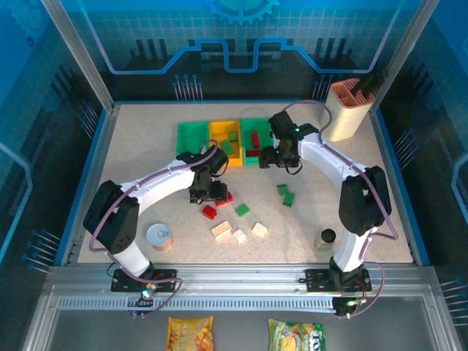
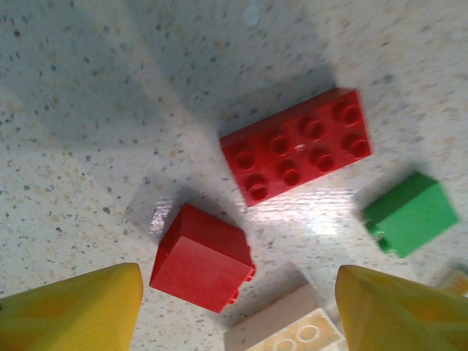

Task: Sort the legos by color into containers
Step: Pick up the lego from the middle-left of the table.

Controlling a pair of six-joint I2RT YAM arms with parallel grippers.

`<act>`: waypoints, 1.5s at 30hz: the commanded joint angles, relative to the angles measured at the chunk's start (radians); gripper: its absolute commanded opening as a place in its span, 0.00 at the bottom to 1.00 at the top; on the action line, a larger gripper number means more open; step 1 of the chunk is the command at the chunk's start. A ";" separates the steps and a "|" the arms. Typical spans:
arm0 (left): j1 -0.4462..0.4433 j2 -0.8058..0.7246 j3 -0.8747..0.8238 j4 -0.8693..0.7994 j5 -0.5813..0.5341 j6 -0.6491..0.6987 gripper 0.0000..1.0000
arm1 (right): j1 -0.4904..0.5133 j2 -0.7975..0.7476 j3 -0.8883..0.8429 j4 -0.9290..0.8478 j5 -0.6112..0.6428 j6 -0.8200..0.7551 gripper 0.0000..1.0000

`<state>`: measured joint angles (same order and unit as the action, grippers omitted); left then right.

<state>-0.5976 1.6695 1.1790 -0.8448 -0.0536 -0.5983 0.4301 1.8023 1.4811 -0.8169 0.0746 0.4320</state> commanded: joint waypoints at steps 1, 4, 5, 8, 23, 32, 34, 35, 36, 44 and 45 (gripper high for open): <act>-0.012 0.018 -0.032 -0.043 -0.052 -0.083 0.74 | -0.014 -0.044 -0.023 0.016 -0.003 -0.015 0.75; -0.012 0.025 -0.059 -0.027 -0.056 -0.097 0.75 | -0.017 -0.045 -0.028 0.019 -0.006 -0.017 0.75; -0.013 0.030 -0.067 -0.025 -0.055 -0.097 0.75 | -0.018 -0.043 -0.030 0.019 -0.007 -0.018 0.74; -0.014 0.043 -0.084 -0.015 -0.038 -0.101 0.75 | -0.018 -0.044 -0.032 0.022 -0.010 -0.015 0.74; -0.018 -0.001 -0.195 0.053 -0.005 -0.112 0.53 | -0.016 -0.052 -0.050 0.016 -0.010 -0.014 0.73; -0.018 -0.012 -0.190 0.069 -0.018 -0.095 0.42 | -0.013 -0.066 -0.054 0.005 -0.003 -0.012 0.73; -0.019 -0.019 -0.184 0.065 -0.022 -0.091 0.41 | -0.013 -0.070 -0.055 0.002 -0.001 -0.012 0.73; -0.018 -0.022 -0.184 0.063 -0.023 -0.089 0.40 | -0.013 -0.070 -0.055 0.001 -0.001 -0.012 0.73; -0.018 -0.024 -0.183 0.061 -0.026 -0.088 0.39 | -0.013 -0.072 -0.054 -0.001 0.000 -0.012 0.72; -0.019 -0.050 -0.176 0.049 -0.038 -0.076 0.36 | -0.013 -0.087 -0.055 -0.002 0.005 -0.013 0.72; -0.018 -0.056 -0.174 0.046 -0.038 -0.077 0.36 | -0.013 -0.089 -0.052 -0.003 0.007 -0.013 0.72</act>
<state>-0.6071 1.6497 0.9974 -0.7769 -0.0753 -0.6975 0.4232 1.7424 1.4368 -0.7956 0.0715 0.4252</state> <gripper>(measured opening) 0.366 0.724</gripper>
